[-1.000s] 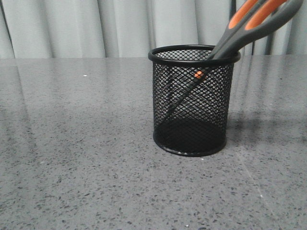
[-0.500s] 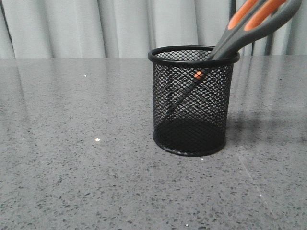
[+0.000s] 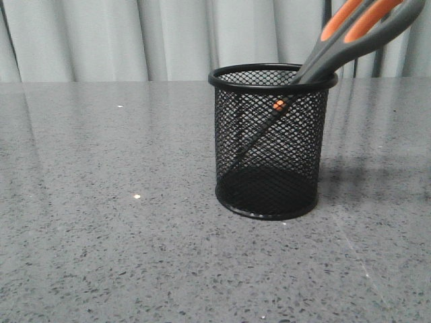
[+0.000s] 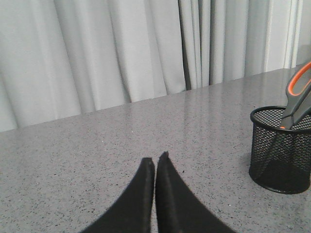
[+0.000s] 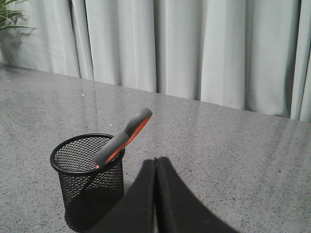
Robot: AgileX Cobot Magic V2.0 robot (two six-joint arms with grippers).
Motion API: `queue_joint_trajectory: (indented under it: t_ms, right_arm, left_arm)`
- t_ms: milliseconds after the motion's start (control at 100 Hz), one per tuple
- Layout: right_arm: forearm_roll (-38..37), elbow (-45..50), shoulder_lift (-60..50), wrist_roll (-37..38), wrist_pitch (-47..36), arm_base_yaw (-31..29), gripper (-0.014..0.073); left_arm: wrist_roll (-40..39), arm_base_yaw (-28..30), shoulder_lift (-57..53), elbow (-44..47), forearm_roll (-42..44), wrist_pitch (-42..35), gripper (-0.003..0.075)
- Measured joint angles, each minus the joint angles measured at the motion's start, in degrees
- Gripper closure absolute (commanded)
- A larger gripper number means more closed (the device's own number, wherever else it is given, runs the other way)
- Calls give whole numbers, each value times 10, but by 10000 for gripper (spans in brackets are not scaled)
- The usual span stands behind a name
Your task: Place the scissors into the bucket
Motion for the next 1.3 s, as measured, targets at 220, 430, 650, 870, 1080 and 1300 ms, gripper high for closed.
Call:
queue_joint_trajectory:
  t_ms: [220, 430, 650, 870, 1080, 1300]
  right_arm:
    - [0, 0, 0, 0, 0, 0, 659]
    - [0, 0, 0, 0, 0, 0, 659]
    - [0, 0, 0, 0, 0, 0, 659]
    - [0, 0, 0, 0, 0, 0, 659]
    - [0, 0, 0, 1, 0, 0, 659]
    - [0, 0, 0, 1, 0, 0, 659]
  left_arm:
    - [0, 0, 0, 0, -3, 0, 740]
    - [0, 0, 0, 0, -5, 0, 740]
    - [-7, 3, 0, 1, 13, -5, 740]
    - [-227, 72, 0, 50, 208, -82, 740]
    - [-308, 140, 0, 146, 255, -121, 740]
    - [-330, 146, 0, 146, 282, -142, 740]
